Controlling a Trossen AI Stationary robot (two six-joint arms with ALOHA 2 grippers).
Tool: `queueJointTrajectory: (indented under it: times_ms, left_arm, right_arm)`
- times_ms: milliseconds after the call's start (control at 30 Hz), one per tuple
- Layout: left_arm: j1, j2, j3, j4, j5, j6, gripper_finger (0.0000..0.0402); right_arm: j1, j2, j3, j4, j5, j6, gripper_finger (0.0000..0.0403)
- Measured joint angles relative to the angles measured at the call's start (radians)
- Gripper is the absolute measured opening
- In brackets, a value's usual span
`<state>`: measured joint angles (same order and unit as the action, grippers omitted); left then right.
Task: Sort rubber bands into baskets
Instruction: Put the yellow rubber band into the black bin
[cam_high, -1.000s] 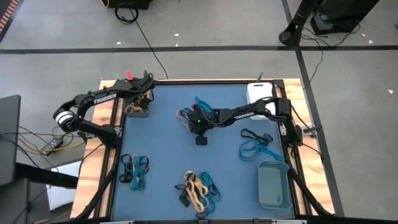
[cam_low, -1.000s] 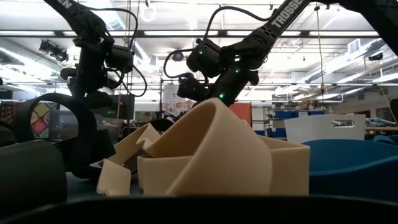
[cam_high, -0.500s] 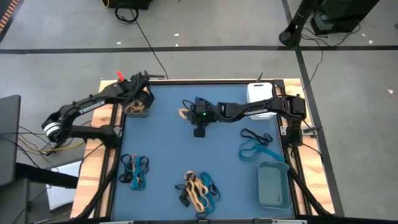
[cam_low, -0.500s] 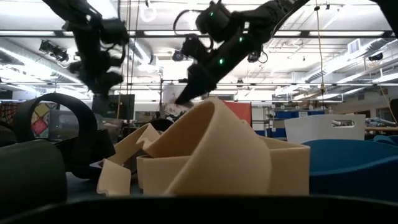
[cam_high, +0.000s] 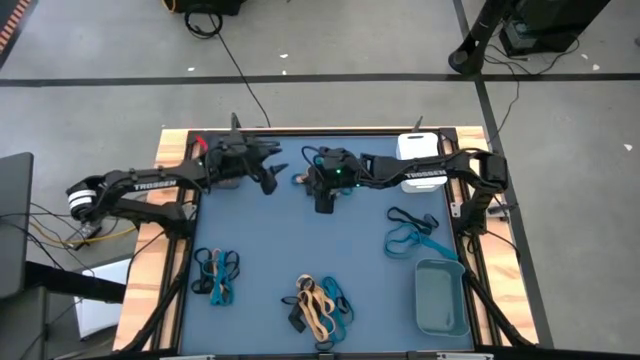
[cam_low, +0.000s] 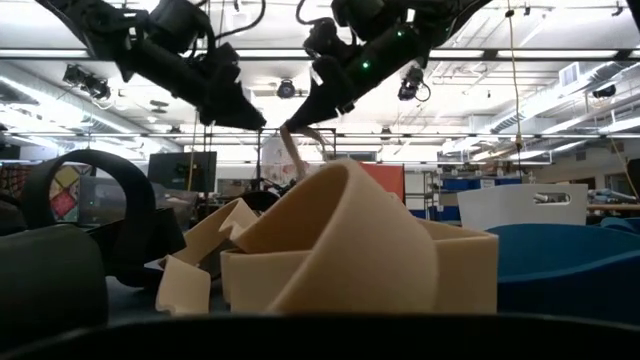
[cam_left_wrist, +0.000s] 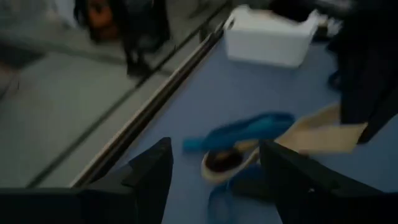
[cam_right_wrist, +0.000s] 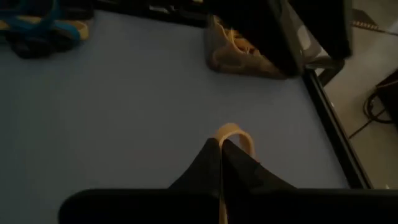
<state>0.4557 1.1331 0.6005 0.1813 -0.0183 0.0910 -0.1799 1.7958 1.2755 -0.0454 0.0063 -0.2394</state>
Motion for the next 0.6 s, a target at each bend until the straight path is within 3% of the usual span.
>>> queueJointTrajectory:
  times_ms: [200,367,600]
  left_arm:
    - [-0.048,0.076,-0.017,0.100,0.074,0.099,0.0243]
    - [-0.073,0.127,-0.017,0.134,0.081,0.187,0.0243]
    - [-0.086,0.145,-0.017,0.193,0.082,0.246,0.0243]
  right_arm:
    - [-0.006,0.000,0.000,0.009,0.012,0.000,0.0008]
    - [-0.007,0.000,0.000,0.016,0.132,0.007,0.0008]
    - [-0.008,0.000,0.000,0.031,0.127,0.011,0.0008]
